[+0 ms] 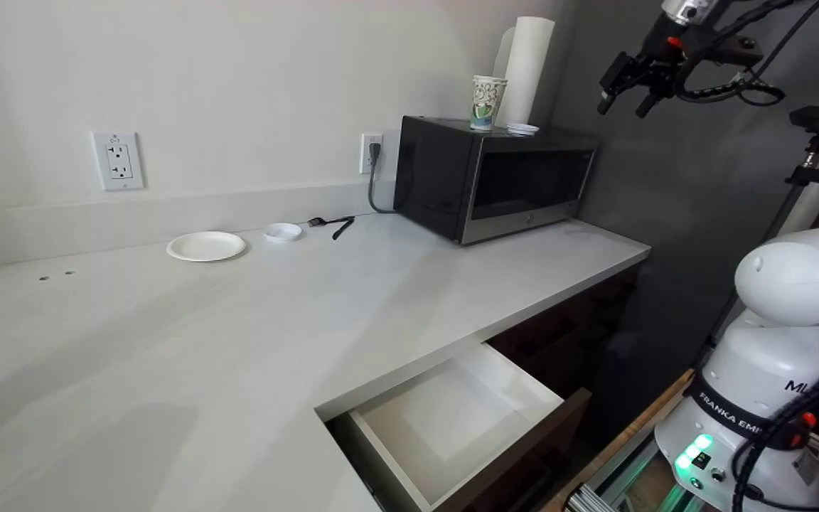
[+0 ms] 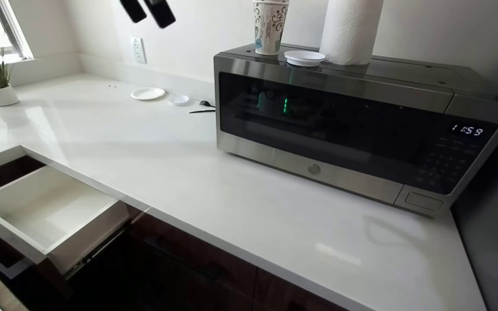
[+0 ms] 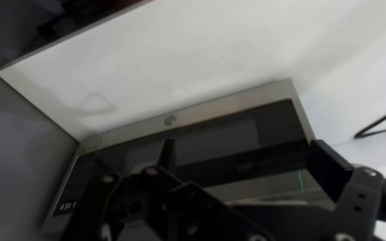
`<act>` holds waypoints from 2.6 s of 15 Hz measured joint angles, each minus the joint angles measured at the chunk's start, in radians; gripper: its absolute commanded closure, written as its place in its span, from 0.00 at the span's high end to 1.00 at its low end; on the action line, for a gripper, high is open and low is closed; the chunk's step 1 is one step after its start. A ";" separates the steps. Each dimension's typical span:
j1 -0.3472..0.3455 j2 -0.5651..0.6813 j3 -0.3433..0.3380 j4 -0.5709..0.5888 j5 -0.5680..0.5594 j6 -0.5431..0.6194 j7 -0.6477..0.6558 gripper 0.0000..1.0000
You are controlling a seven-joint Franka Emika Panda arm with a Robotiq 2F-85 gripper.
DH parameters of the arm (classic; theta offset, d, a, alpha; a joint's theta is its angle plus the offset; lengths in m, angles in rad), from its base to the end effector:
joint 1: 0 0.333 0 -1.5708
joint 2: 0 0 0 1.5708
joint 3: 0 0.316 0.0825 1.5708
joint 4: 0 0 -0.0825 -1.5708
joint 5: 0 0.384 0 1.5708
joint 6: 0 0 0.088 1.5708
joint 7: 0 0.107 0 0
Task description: Put the cup on the counter
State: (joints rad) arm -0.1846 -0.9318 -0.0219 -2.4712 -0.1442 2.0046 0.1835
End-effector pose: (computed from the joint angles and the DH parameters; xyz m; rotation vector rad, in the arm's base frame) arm 0.2948 -0.0731 0.6264 2.8871 -0.5189 0.6932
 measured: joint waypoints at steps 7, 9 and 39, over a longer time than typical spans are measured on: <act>-0.154 0.293 0.148 0.315 -0.071 0.106 0.338 1.00; -0.186 0.390 0.175 0.425 -0.110 0.102 0.420 1.00; 0.039 0.856 -0.004 0.855 -0.100 -0.051 0.574 1.00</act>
State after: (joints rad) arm -0.1460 -0.0761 -0.0258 -1.6166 -0.2444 1.9532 0.7573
